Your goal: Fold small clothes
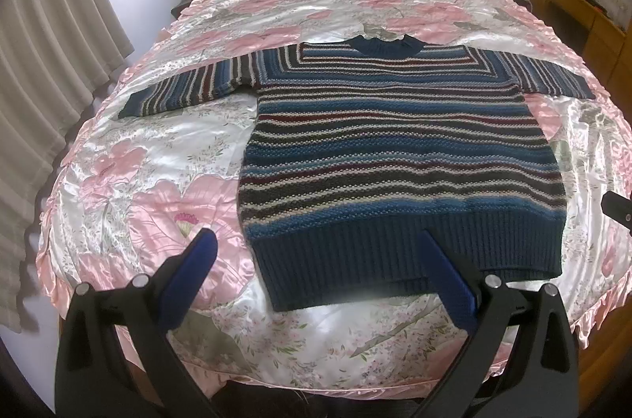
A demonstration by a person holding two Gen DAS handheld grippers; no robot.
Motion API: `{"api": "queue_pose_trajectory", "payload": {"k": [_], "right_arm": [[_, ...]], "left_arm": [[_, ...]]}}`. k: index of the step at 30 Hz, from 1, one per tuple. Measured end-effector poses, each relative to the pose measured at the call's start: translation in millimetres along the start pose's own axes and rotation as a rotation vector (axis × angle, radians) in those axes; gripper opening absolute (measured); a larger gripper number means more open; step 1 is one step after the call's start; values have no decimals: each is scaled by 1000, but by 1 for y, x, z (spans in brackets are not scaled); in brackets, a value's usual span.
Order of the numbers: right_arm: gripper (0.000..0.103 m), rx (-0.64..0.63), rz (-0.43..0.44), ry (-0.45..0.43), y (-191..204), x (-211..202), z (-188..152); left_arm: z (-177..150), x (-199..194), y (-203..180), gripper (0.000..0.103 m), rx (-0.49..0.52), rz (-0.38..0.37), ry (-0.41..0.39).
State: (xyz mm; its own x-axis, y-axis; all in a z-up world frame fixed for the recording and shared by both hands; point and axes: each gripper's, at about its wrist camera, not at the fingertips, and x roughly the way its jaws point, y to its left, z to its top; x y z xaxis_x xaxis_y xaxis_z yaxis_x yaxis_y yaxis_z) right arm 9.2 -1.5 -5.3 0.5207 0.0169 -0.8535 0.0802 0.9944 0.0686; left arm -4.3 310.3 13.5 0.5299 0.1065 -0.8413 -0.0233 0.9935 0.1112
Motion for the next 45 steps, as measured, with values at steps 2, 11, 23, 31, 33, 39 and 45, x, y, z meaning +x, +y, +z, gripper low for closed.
{"api": "queue_pose_trajectory", "payload": {"k": [2, 11, 23, 31, 33, 39, 45], "right_arm": [[99, 1, 2, 2, 0, 1, 0], [99, 0, 2, 1, 0, 3, -1], [99, 40, 65, -20, -43, 23, 19], [99, 197, -13, 10, -187, 61, 129], [99, 195, -85, 9, -219, 77, 155], [99, 327, -117, 113, -327, 159, 223], [99, 411, -68, 194, -392, 234, 247]], "left_arm": [[0, 1, 0, 100, 1, -1, 1], [1, 6, -4, 100, 10, 4, 6], [29, 27, -29, 100, 25, -6, 22], [135, 70, -114, 100, 13, -54, -54], [161, 87, -141, 100, 6, -69, -57], [222, 148, -221, 100, -34, -111, -52], [260, 217, -292, 100, -25, -86, -2]]}}
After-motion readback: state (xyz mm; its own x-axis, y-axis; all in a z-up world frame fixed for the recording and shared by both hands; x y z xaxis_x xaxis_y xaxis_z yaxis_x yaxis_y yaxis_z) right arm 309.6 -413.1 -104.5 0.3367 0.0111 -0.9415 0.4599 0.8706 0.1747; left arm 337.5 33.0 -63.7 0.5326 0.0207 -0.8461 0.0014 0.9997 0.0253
